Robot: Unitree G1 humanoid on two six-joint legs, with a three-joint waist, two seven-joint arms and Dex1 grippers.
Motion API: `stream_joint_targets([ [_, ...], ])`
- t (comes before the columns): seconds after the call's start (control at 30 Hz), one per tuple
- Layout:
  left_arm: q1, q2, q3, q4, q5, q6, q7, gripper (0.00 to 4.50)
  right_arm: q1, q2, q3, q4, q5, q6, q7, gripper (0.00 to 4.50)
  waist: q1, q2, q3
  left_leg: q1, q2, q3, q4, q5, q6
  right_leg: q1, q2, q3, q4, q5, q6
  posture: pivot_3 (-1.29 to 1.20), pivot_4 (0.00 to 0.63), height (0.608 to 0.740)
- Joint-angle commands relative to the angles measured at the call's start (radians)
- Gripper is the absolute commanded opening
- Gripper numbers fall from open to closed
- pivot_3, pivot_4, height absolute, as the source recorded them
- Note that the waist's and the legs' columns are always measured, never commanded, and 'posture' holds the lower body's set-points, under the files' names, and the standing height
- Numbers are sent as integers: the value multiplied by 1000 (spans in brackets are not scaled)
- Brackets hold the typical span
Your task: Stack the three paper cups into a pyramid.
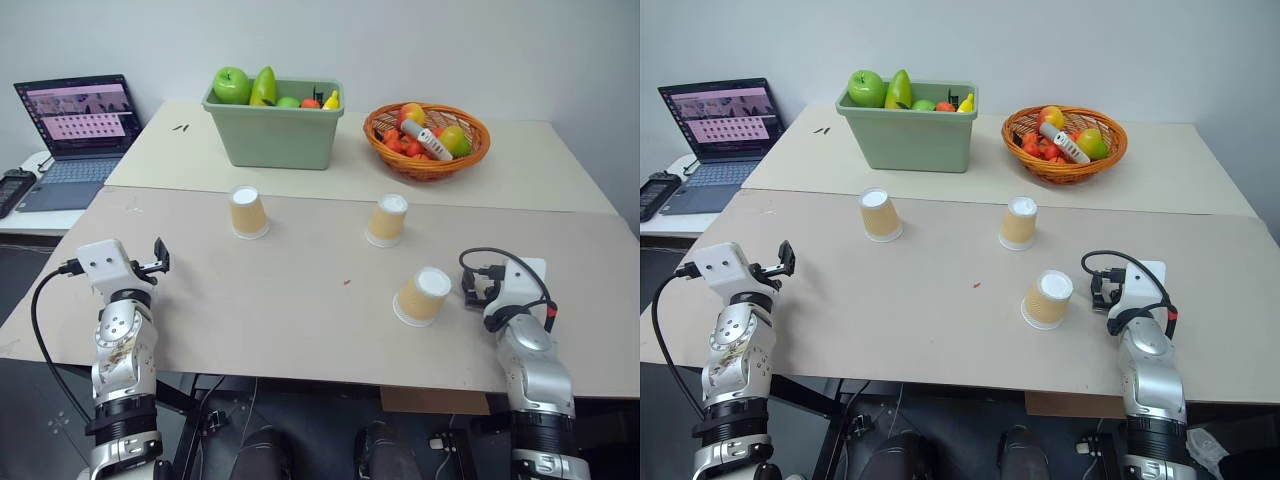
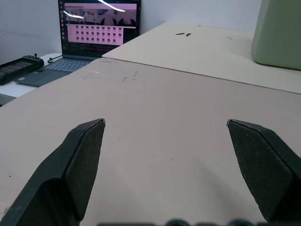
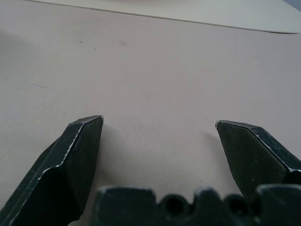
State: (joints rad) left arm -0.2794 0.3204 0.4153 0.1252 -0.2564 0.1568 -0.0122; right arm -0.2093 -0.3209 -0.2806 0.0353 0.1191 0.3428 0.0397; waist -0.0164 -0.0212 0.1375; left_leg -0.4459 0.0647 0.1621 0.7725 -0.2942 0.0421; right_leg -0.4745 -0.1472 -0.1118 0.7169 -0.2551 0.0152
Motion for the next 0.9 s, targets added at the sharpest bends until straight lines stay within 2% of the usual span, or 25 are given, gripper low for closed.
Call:
stream_joint_targets([
  [0.03, 10, 14, 1, -40, -25, 2, -46, 4431, -18, -12, -4, -16, -9, -29, 2, 4500, 0, 0, 0, 0, 0, 0, 0, 0, 0, 0, 0, 0, 0, 0, 0, 0, 150, 674],
  [0.3, 145, 107, -86, -311, -264, 130, -447, 4431, -55, -41, 4, 29, -16, -32, 40, 4500, -4, 0, 0, 0, 1, 0, 0, 0, 0, 0, 0, 0, 0, 0, 0, 0, 150, 674],
  [0.43, 275, 267, -194, -507, -315, 196, -698, 4431, -83, -98, 4, 61, -1, -36, 120, 4500, -6, 0, 0, 0, 0, 0, 1, 0, 0, 0, 0, 0, 0, 0, 0, 0, 150, 674],
  [0.5, 309, 322, -233, -551, -317, 210, -761, 4431, -88, -141, 0, 65, 26, -26, 194, 4500, -7, 1, 1, 0, 0, 0, 0, -1, -1, 0, 0, 1, 0, -1, 0, 0, 150, 674],
  [0.7, 312, 358, -291, -549, -300, 209, -849, 4431, 0, -441, -55, 83, 153, -27, 616, 4500, 12, 2, 1, 0, 0, -1, 0, -1, 0, 0, 0, 0, 0, -2, 0, 0, 150, 674],
  [0.8, 286, 351, -313, -524, -283, 206, -858, 4431, 81, -562, -40, 91, 197, -30, 834, 4500, 12, 2, 1, 1, 0, -1, 0, -2, 2, 1, 0, 0, -1, -2, 0, 0, 150, 674],
  [0.9, 270, 345, -327, -513, -277, 206, -864, 4431, 160, -637, 3, 37, 217, 1, 977, 4500, 10, 1, 1, 2, 1, -1, 0, -2, 2, 4, 0, -1, -2, -2, 0, 0, 150, 674],
])
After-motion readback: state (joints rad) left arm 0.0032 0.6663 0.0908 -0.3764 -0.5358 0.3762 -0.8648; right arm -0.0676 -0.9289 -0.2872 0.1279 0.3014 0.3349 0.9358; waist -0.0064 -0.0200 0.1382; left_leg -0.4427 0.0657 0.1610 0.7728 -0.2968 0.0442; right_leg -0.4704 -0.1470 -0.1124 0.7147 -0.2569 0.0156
